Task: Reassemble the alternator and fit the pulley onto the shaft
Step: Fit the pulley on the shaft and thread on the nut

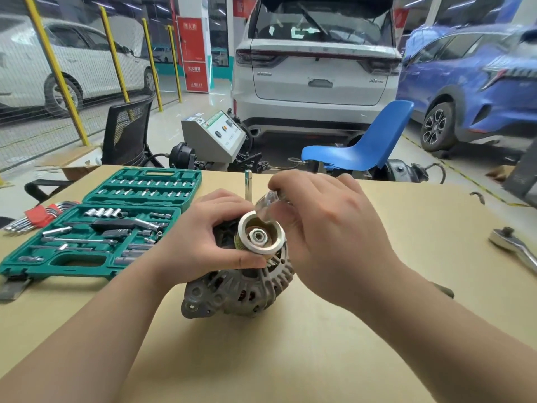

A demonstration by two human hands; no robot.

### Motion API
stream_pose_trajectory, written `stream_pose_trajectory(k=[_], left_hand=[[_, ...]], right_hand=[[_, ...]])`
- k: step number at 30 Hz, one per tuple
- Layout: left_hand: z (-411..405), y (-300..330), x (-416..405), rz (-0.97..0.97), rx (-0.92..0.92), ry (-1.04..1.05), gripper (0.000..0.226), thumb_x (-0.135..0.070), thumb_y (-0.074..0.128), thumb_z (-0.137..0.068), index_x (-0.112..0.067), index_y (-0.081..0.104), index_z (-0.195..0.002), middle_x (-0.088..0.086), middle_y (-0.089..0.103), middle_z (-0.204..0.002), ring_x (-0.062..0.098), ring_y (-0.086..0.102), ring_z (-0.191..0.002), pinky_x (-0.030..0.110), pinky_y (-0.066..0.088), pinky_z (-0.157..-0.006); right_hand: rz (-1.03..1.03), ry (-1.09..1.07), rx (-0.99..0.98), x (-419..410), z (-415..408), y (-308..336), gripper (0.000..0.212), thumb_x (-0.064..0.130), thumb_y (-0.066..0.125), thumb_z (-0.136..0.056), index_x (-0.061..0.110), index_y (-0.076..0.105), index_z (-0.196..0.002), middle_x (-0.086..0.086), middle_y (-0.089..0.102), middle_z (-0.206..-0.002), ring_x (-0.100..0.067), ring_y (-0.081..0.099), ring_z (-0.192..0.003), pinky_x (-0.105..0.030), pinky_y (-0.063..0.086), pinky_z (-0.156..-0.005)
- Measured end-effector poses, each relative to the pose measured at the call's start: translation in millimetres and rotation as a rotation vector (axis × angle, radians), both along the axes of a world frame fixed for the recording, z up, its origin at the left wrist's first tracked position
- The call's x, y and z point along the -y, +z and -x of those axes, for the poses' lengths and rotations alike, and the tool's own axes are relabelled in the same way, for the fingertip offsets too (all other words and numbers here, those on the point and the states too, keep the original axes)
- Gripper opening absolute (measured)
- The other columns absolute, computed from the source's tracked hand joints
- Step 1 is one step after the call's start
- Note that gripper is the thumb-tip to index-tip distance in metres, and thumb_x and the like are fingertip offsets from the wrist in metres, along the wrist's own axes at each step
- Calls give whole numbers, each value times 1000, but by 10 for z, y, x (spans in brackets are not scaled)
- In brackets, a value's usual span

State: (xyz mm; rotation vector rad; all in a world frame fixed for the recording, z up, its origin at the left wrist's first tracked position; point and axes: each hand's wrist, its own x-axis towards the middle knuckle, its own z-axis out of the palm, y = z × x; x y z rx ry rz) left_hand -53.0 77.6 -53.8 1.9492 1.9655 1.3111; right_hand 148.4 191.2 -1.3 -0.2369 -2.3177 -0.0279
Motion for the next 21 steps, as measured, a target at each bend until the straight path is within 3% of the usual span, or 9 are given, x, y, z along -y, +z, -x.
stream_pose_trajectory(k=[3, 6, 9, 10, 13, 15, 18, 21], left_hand=[[-42, 5, -21, 1, 51, 41, 56, -59, 94, -67, -45, 76, -119, -17, 72, -119, 15, 62, -123, 32, 49, -97], [-99, 17, -94, 4, 99, 103, 57, -62, 94, -61, -50, 77, -114, -17, 69, -114, 9, 65, -115, 24, 48, -94], [-162, 42, -184, 14, 136, 188, 54, -66, 92, -58, -54, 77, -109, -19, 68, -109, 5, 67, -107, 13, 47, -87], [-187, 56, -220, 18, 160, 215, 54, -67, 91, -56, -55, 77, -107, -18, 68, -108, 5, 68, -105, 14, 48, -88], [-265, 110, -330, 74, 203, 314, 56, -73, 87, -55, -51, 79, -105, -16, 71, -107, 6, 70, -102, 37, 56, -96], [-307, 136, -410, 103, 225, 355, 53, -74, 85, -58, -47, 81, -103, -18, 78, -102, 10, 74, -100, 46, 57, -96], [-412, 146, -548, 101, 218, 530, 59, -83, 75, -55, -46, 79, -102, -19, 79, -98, 13, 72, -103, 49, 53, -99], [-584, 122, -677, 50, 126, 771, 74, -85, 69, -58, -48, 68, -123, -22, 71, -114, 15, 59, -120, 43, 37, -103]], right_hand=[[112, -65, 35, -215, -150, -30, 16, 32, 47, -102, 24, 60, -105, 14, 68, -87, -20, 55, -75, -43, 43, -80], [220, -236, 338, -496, -362, -214, 13, 37, 41, -106, 33, 52, -101, 21, 73, -96, -13, 55, -75, -37, 40, -85], [288, -400, 577, -668, -594, -459, 20, 45, 38, -104, 32, 54, -102, 14, 72, -97, -17, 58, -85, -34, 40, -74], [302, -426, 634, -693, -661, -531, 21, 46, 37, -104, 33, 54, -103, 12, 70, -96, -18, 59, -87, -35, 44, -73], [305, -474, 749, -746, -835, -719, 22, 49, 35, -105, 35, 52, -105, 12, 67, -95, -20, 61, -89, -34, 44, -68], [291, -506, 753, -798, -923, -805, 20, 47, 35, -105, 34, 49, -106, 12, 65, -92, -22, 61, -88, -35, 50, -73], [290, -536, 759, -891, -1007, -847, 16, 44, 35, -105, 32, 46, -103, 9, 65, -94, -22, 61, -86, -37, 54, -77], [288, -541, 768, -971, -1038, -826, 11, 41, 34, -107, 35, 42, -103, 9, 62, -94, -20, 62, -88, -36, 47, -69]])
